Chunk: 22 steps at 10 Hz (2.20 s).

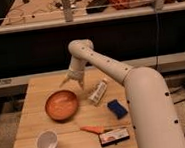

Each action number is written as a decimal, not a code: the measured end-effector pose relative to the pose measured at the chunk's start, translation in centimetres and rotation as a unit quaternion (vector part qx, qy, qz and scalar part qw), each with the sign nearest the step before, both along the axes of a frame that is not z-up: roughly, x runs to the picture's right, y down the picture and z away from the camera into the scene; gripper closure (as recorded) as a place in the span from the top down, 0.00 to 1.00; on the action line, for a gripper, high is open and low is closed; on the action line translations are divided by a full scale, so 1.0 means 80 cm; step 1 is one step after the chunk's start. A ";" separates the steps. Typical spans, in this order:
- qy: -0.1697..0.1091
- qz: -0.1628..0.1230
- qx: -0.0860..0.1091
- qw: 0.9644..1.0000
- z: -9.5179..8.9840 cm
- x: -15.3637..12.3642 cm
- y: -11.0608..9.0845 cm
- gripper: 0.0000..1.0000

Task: Pick up the ceramic bowl

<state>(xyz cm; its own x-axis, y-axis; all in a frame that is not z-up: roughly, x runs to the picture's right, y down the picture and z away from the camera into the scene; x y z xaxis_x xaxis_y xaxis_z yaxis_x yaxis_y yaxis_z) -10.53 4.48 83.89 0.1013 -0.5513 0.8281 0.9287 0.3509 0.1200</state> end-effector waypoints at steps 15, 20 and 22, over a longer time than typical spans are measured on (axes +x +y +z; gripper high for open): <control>0.031 -0.043 -0.009 0.999 0.002 -0.009 0.028 0.80; 0.039 -0.058 -0.014 0.997 0.015 -0.017 0.046 0.80; 0.043 -0.061 -0.017 0.997 0.020 -0.016 0.052 0.80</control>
<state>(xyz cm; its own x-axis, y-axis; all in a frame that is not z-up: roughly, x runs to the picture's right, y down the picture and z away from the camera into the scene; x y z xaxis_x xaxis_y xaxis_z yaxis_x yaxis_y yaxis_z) -11.78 8.62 85.46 0.1073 -0.5351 0.8379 0.9709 0.2380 0.0277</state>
